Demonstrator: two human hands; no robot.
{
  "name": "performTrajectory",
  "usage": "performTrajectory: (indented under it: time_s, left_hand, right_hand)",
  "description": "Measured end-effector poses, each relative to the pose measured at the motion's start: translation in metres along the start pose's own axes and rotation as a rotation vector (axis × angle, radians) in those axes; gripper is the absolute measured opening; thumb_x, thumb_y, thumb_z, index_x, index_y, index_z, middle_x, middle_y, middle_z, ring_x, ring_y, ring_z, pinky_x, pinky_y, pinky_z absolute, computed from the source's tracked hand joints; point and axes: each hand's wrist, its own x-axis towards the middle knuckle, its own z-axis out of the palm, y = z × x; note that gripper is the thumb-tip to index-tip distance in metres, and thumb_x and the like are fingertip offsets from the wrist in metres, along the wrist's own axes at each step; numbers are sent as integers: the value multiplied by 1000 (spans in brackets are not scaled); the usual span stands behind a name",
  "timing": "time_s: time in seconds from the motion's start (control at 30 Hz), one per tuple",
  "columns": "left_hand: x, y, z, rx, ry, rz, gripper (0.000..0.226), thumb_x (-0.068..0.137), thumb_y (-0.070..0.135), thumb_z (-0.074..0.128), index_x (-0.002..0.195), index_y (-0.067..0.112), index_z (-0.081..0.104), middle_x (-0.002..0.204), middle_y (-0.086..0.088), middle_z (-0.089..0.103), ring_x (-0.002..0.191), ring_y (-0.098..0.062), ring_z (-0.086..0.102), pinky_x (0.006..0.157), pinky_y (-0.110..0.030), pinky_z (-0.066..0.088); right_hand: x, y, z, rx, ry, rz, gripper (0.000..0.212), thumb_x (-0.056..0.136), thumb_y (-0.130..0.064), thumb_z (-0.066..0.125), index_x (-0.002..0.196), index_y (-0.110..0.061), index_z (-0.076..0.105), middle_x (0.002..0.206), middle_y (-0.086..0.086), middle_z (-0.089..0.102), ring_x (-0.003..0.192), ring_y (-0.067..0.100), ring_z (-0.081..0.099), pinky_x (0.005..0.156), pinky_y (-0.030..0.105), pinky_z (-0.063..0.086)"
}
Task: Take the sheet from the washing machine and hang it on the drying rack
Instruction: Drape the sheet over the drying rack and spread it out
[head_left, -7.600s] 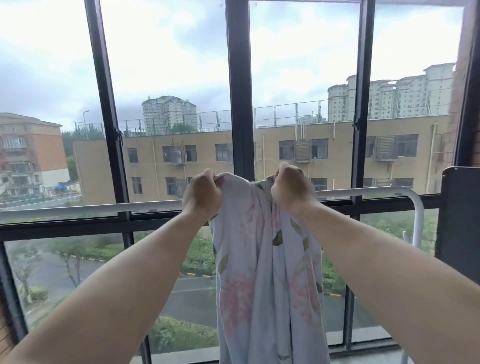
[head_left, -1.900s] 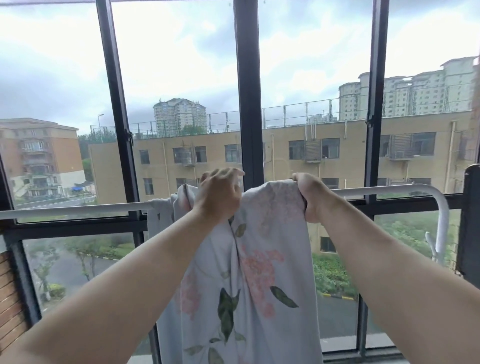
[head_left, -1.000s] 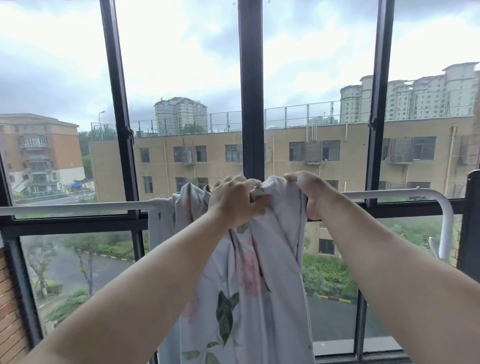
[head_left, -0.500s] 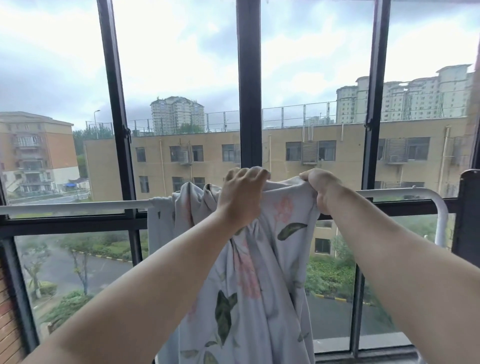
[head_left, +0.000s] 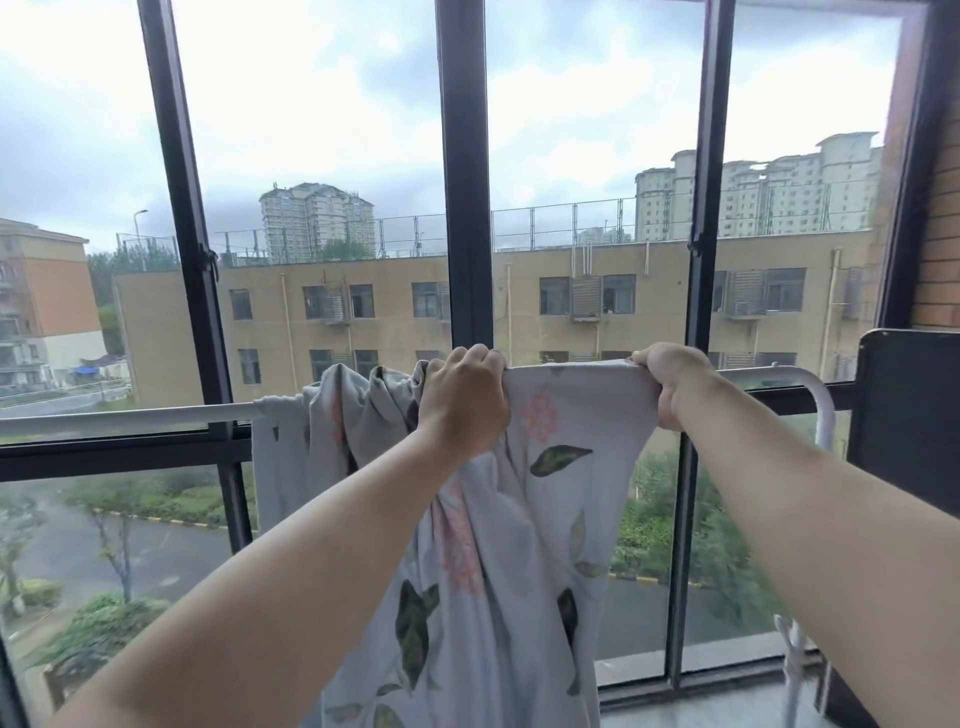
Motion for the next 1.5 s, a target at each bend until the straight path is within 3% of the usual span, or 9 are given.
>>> performTrajectory:
  time_s: [0.17,0.3,0.5,0.7,0.93,1.13,1.2,1.37,1.5]
  left_hand:
    - [1,18,1,80,-9,-5,19,85,16,48,102,18,58,99,0,60,96,-24,54,90,-41,36]
    - [0,34,9,93,-45,83,37,79,16,54,116,18,62,111,1,64,105,-24,56,98,-40,33]
    - [-14,58,26,-28,40,189,47,79,26,56,126,18,59,132,-1,58,122,-26,50,105,-42,29]
    - [-17,86,39,-129,262,384,21,83,29,68,98,14,65,101,-3,61,95,-28,59,86,-40,44]
    - [10,124,55,-170,48,-136,61,78,59,74,109,11,52,105,-7,63,96,-27,61,80,-39,50]
    - [22,136,63,-109,188,-372,8,93,23,57,90,16,54,86,-1,62,75,-25,61,63,-34,47]
    - [31,143,56,-154,260,-473,17,97,25,54,83,17,59,73,3,63,65,-19,58,55,-26,40]
    - [55,160,26,-117,446,-519,17,97,16,55,87,12,68,73,7,62,67,-17,59,57,-26,40]
    - [63,176,4,-15,420,-386,16,97,13,57,88,15,70,74,10,64,67,-9,59,62,-16,47]
  right_hand:
    - [-2,5,-8,40,39,-14,24,92,-3,54,110,-6,69,93,11,70,75,25,65,78,40,58]
    - [-5,7,-15,141,82,42,28,89,4,38,79,-5,63,72,12,63,58,24,59,71,40,56]
    - [-8,7,-22,156,16,60,26,89,10,49,81,-9,64,83,9,66,64,23,62,53,30,55]
    - [4,1,-24,146,-184,-117,16,95,5,58,96,-6,68,101,19,75,91,31,75,69,39,62]
    - [37,-14,-27,202,-574,-272,23,90,10,60,108,-4,68,93,17,77,86,30,77,72,38,63]
    - [72,-14,-14,223,-833,-292,30,85,20,58,97,-2,74,96,19,76,92,31,76,81,37,62]
    - [82,-11,-11,105,-879,-412,40,81,25,58,103,-3,75,98,15,77,94,23,75,85,33,62]
    - [76,-7,5,-450,-700,-1032,22,86,-23,73,107,-17,69,96,-6,74,83,10,67,66,23,51]
    - [75,-9,5,-787,-633,-908,34,84,-50,61,88,-18,72,80,-4,70,75,18,67,57,26,47]
